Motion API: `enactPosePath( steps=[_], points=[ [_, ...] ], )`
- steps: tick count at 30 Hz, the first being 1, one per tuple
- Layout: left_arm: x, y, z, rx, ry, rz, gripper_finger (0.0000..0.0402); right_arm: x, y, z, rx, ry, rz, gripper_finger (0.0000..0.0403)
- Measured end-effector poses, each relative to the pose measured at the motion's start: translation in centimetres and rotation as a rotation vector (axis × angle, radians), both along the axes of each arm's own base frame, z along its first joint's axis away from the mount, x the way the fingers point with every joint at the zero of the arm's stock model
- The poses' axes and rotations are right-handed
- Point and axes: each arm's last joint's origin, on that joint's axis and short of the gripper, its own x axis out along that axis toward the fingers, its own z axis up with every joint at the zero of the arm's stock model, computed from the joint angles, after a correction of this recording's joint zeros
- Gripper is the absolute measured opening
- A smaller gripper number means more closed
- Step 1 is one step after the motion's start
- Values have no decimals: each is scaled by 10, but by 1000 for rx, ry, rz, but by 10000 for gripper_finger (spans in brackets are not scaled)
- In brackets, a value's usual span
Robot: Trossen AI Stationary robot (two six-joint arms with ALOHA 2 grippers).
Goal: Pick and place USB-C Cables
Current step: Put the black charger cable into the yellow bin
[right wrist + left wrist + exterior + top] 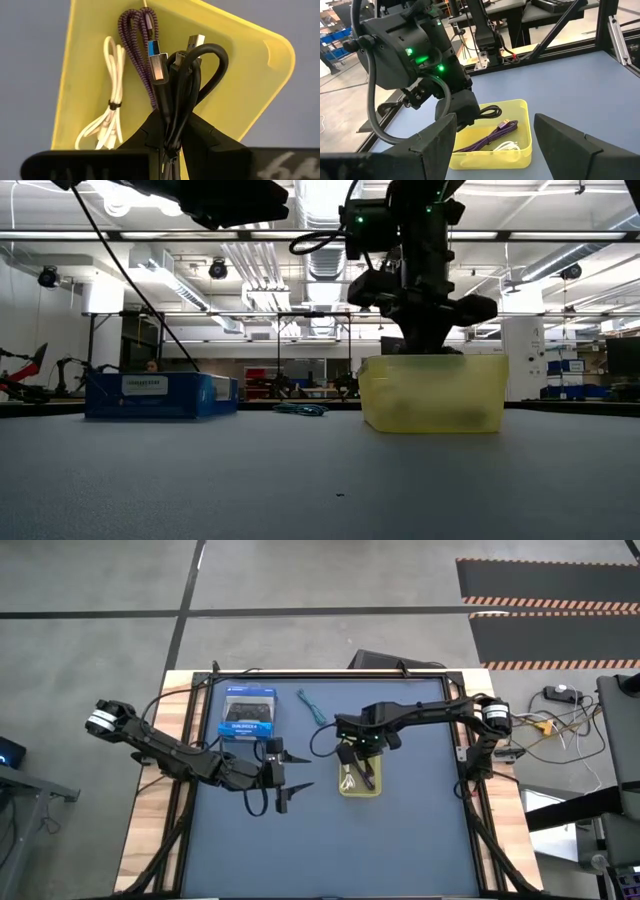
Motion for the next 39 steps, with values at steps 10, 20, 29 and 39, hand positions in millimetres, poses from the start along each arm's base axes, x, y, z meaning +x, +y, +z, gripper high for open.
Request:
enactPosePath(
  steps=[10, 20, 29, 39],
  points=[
    [0, 0, 0, 0, -1, 0, 251, -3, 0, -14, -23, 3, -7, 34],
    [0, 0, 0, 0, -1, 0, 251, 1, 0, -24, -25, -9, 2, 34],
    [0, 0, 0, 0, -1, 0, 251, 7, 1, -49, -5, 50, 71, 34],
    [0, 0, -1, 6, 14, 0, 251, 9, 1, -50, 6, 35, 122, 34]
  ],
)
